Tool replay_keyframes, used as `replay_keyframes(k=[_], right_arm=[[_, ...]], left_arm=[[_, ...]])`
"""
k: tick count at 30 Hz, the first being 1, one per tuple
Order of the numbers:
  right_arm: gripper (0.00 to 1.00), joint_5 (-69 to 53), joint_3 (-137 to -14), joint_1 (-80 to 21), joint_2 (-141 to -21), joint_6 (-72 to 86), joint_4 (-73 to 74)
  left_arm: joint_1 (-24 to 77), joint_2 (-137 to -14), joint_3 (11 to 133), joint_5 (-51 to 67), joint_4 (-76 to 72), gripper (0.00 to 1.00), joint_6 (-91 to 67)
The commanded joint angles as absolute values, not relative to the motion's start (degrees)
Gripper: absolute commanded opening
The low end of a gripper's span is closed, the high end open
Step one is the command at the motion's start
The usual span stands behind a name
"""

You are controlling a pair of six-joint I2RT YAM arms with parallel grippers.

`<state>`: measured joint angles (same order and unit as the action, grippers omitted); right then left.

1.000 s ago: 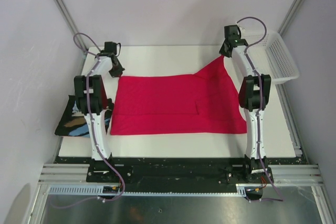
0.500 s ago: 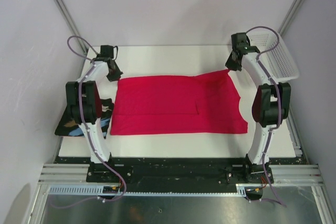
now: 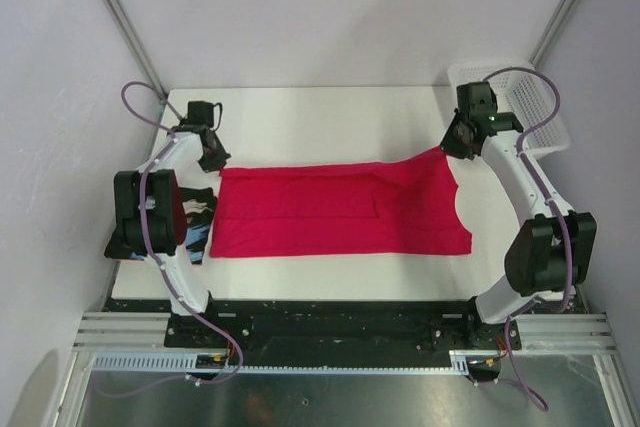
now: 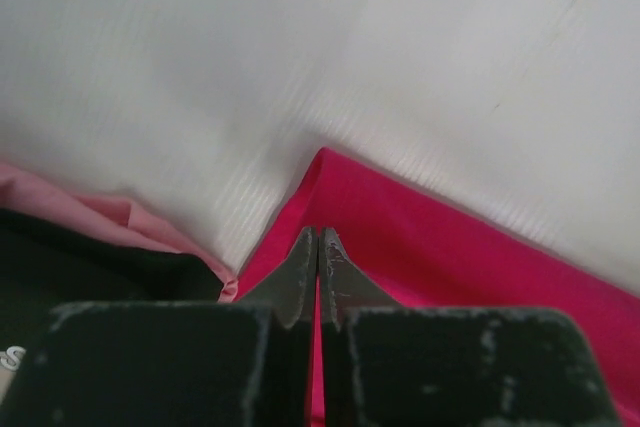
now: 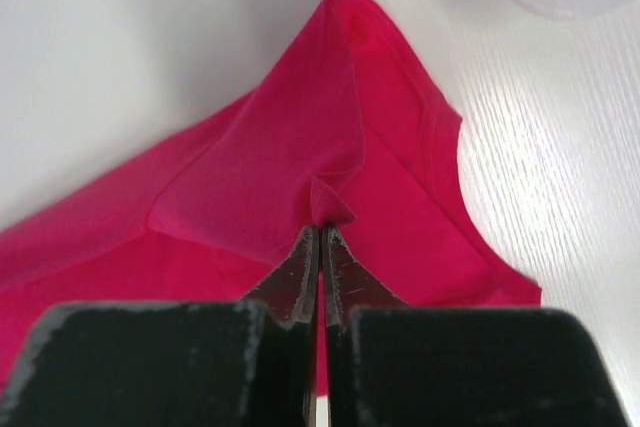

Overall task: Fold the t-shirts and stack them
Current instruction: Fold the other side of the tshirt into a rectangle

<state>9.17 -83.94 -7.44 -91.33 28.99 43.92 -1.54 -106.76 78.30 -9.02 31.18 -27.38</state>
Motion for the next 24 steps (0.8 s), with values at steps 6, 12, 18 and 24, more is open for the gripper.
replay_keyframes(k=[6, 12, 18, 24], right_arm=[[0.0, 7.62, -78.11, -9.0, -84.62, 29.62, 48.42], [0.0, 7.91, -76.06, -9.23, -81.95, 29.19, 50.67], [0.0, 8.11, -75.28, -9.36, -80.19, 28.81, 52.64], [0.0, 8.46, -72.05, -9.69, -78.07, 28.85, 53.16]], left_arm=[[-2.09, -101.2, 75.31, -12.15, 30.21, 0.0, -26.87], [-2.11, -99.04, 73.1, -12.5, 30.21, 0.0, -26.45], [-2.05, -97.56, 70.83, -12.68, 30.26, 0.0, -26.31], [-2.11, -96.16, 68.55, -12.59, 30.21, 0.0, -26.28]])
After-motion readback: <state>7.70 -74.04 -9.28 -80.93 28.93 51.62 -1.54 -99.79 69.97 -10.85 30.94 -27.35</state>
